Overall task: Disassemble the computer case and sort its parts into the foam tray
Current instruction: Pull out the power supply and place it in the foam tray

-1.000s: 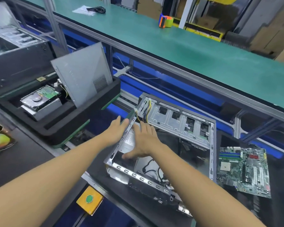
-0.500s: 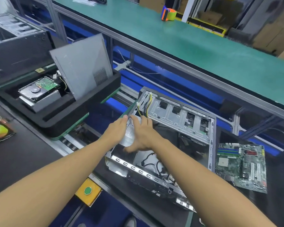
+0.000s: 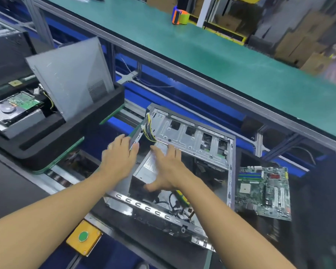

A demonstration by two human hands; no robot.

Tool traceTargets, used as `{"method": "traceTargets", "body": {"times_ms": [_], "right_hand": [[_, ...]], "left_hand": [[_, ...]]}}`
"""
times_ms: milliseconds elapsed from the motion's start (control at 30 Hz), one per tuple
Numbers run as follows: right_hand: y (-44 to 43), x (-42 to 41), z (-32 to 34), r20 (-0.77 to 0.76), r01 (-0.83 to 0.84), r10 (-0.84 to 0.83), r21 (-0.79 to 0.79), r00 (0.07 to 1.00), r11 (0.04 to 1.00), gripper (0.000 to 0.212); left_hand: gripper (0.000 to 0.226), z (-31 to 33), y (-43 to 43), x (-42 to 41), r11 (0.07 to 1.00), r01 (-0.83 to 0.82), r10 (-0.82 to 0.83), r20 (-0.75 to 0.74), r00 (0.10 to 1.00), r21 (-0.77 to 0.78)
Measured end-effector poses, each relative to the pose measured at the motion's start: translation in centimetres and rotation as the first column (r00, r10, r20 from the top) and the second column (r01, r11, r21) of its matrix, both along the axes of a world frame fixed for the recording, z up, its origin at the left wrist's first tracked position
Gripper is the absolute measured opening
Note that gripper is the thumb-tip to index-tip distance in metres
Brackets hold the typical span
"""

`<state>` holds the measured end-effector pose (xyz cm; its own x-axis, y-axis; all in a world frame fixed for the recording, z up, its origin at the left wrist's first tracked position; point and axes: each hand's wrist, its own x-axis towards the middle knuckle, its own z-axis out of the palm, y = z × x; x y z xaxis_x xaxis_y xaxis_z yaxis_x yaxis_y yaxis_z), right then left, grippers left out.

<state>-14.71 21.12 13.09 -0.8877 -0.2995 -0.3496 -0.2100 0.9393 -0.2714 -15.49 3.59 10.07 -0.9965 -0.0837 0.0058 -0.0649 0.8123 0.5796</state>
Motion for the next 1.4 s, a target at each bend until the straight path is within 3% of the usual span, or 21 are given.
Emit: {"method": "traceTargets", "body": {"times_ms": [67,133,300,433,500,567,700,800,967,1167,1233,1333,1400], "right_hand": [[0.3,-0.1,0.0,0.027,0.0,0.0,-0.013,1.0,1.0,0.128],[0.0,0.1,-0.1,0.069,0.01,-0.007,-0.041,0.998,0.999,0.129],[-1.7,1.3,-1.1,0.083,0.078,-0.074,-0.052,0.994,0.996,0.126],[-2.1,2.1,-1.0,0.086,0.247,-0.238,-0.123,0.968,0.961,0.1],[-2.8,2.7,-1.3,0.083,0.409,-0.401,-0.176,0.912,0.895,0.092],[-3.7,3.3,-1.8,0.086,0.568,-0.564,-0.215,0.821,0.794,0.1],[-3.9,3.0,-1.3,0.122,0.747,-0.747,-0.264,0.653,0.61,0.113],[-3.2,2.8,-0.6,0.135,0.758,-0.759,-0.29,0.637,0.585,0.108],[-1.6,3.3,3.3,0.053,0.623,-0.65,-0.353,0.758,0.698,0.094],[3.8,4.9,12.8,0.03,0.517,-0.609,-0.563,0.793,0.645,0.072],[5.9,6.5,15.8,0.033,0.474,-0.595,-0.642,0.803,0.603,0.067],[8.1,8.5,18.4,0.017,0.383,-0.549,-0.734,0.836,0.561,0.069],[9.4,9.8,19.3,-0.026,0.332,-0.548,-0.77,0.836,0.545,0.07]], "left_hand": [[0.033,0.3,0.8,0.2,0.96,0.126,-0.185,-0.229,0.956,-0.251],[0.026,0.4,1.1,-0.1,0.899,0.255,-0.355,-0.248,0.901,-0.357],[0.01,1.5,1.8,0.0,0.942,0.252,-0.274,-0.079,0.958,-0.222],[0.018,2.5,2.7,0.5,0.991,0.113,-0.108,0.073,0.992,-0.072],[0.026,2.9,2.8,-0.1,0.996,0.073,-0.08,0.162,0.984,0.045],[0.028,3.1,2.7,-0.4,0.985,0.054,-0.091,0.225,0.97,0.167],[0.028,2.9,2.4,-0.2,0.876,0.067,-0.218,0.27,0.938,0.477],[0.022,2.9,1.8,-0.5,0.841,0.1,-0.256,0.228,0.939,0.532],[0.022,2.4,0.5,-1.7,0.886,0.177,-0.198,0.004,0.98,0.428],[0.033,3.5,-0.4,-4.2,0.82,-0.034,-0.044,0.122,0.992,0.571],[0.036,4.6,0.4,-4.9,0.766,-0.062,-0.053,0.159,0.986,0.64],[0.048,6.4,2.5,-5.6,0.469,-0.298,-0.03,0.352,0.936,0.831],[0.066,7.6,4.5,-5.2,0.363,-0.423,-0.137,0.496,0.857,0.83]]}}
